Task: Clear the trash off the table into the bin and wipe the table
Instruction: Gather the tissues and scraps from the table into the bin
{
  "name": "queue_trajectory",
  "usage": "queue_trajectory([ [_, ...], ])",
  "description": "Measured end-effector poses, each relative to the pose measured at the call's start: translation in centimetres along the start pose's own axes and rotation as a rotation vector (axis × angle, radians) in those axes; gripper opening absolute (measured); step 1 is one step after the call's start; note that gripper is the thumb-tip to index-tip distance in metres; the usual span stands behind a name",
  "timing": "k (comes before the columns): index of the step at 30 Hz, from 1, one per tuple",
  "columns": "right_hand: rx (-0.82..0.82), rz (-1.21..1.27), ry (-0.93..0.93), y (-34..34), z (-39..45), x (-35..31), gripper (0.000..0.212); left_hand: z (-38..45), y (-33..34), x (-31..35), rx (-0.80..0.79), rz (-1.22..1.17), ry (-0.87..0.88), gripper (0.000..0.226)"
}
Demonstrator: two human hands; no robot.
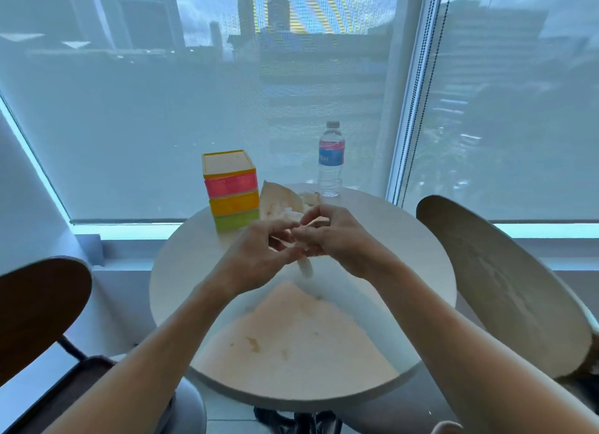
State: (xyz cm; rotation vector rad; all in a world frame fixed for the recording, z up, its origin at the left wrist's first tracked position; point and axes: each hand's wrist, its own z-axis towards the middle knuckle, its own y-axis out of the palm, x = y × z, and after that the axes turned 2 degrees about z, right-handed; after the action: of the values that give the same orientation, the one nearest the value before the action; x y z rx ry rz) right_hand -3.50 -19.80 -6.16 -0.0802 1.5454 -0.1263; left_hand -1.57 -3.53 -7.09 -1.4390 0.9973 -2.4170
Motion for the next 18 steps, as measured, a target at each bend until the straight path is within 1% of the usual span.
queue_trajectory([
  [2,-0.029,0.125,0.013,-0.3,0.2,-0.7,0.015,0.4,0.0,-0.1,0.083,-0.026,0.040,0.028],
  [3,-0.004,0.131,0.011,-0.6,0.3,-0.8,0.014,0.7,0.0,-0.3,0.138,-0.016,0.032,0.025],
  [4,0.055,0.086,0.002,-1.1,0.5,-0.8,0.011,1.0,-0.1,-0.4,0.180,-0.009,0.017,0.022],
  [5,0.136,-0.016,-0.015,-1.8,0.8,-0.6,0.008,1.2,-0.2,-0.6,0.202,-0.009,0.001,0.019],
  [7,0.277,-0.342,-0.045,-3.3,1.3,0.1,0.009,1.5,-0.3,-0.8,0.207,-0.020,-0.018,0.016],
  [8,0.292,-0.529,-0.044,-3.9,1.4,0.5,0.014,1.6,-0.3,-0.9,0.203,-0.026,-0.019,0.016],
  [9,0.266,-0.691,-0.026,-4.4,1.4,0.9,0.023,1.7,-0.3,-0.9,0.201,-0.035,-0.016,0.016],
  [10,0.219,-0.800,-0.001,-4.7,1.3,1.4,0.031,1.7,-0.3,-0.8,0.199,-0.046,-0.012,0.017],
  [11,0.177,-0.855,0.021,-4.8,1.2,1.8,0.036,1.7,-0.2,-0.8,0.199,-0.055,-0.010,0.018],
  [13,0.167,-0.855,0.015,-4.9,1.2,2.8,0.033,1.8,0.1,-0.7,0.204,-0.066,-0.018,0.019],
  [15,0.230,-0.838,-0.033,-5.1,1.3,3.5,0.023,1.7,0.3,-0.7,0.208,-0.070,-0.036,0.020],
  [18,0.325,-0.804,-0.099,-5.9,0.9,3.8,0.015,1.5,0.6,-0.3,0.208,-0.101,-0.074,0.016],
])
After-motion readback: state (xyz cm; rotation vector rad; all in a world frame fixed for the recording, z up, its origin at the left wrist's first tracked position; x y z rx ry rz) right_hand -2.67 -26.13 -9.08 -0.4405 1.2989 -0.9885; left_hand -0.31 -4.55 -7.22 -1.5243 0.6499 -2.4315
